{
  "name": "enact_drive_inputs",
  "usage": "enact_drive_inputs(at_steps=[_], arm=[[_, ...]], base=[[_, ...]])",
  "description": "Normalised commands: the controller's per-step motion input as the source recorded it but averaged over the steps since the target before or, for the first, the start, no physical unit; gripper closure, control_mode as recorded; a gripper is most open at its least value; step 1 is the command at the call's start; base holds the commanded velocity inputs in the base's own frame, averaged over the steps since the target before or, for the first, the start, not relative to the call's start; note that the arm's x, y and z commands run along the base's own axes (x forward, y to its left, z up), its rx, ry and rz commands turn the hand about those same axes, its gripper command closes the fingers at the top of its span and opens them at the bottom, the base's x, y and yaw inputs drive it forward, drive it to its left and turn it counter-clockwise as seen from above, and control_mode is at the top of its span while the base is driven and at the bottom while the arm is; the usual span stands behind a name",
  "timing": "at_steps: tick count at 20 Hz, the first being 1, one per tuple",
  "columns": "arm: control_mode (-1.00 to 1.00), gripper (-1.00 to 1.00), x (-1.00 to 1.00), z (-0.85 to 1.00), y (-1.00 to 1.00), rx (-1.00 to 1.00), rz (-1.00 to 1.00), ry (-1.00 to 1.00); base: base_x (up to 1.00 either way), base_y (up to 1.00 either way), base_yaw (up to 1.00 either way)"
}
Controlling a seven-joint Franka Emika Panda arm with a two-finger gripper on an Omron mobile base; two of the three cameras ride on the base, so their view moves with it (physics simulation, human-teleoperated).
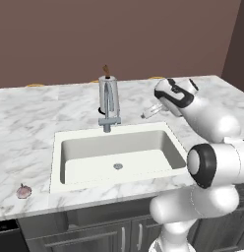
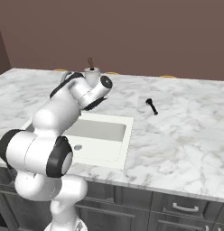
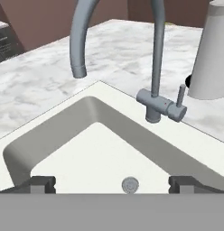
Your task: Turn on the sink faucet. Then move the garlic from the counter to the sink. Turn off the sink. Move the vegetable from the sink to the pot next to the stove. Finally move the pot to the rear left burner.
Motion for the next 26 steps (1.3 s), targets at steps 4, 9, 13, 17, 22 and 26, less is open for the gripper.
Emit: enact_drive_inputs(at_steps=[4, 9, 13, 17, 22, 26], arm=[[-1.00, -1.00, 0.58, -0.10, -0.04, 0.10, 0.20, -0.02], [-1.00, -1.00, 0.58, -0.16, 0.11, 0.07, 0.14, -0.02], [-1.00, -1.00, 0.43, -0.24, 0.25, 0.04, 0.11, -0.05], [-1.00, -1.00, 0.41, -0.26, 0.17, 0.03, 0.11, -0.06], [-1.00, -1.00, 0.45, -0.18, 0.10, 0.03, 0.11, -0.04], [-1.00, -1.00, 0.54, -0.15, 0.07, 0.02, 0.08, -0.03]], base=[[0.00, 0.00, 0.00], [0.00, 0.00, 0.00], [0.00, 0.00, 0.00], [0.00, 0.00, 0.00], [0.00, 0.00, 0.00], [0.00, 0.00, 0.00]])
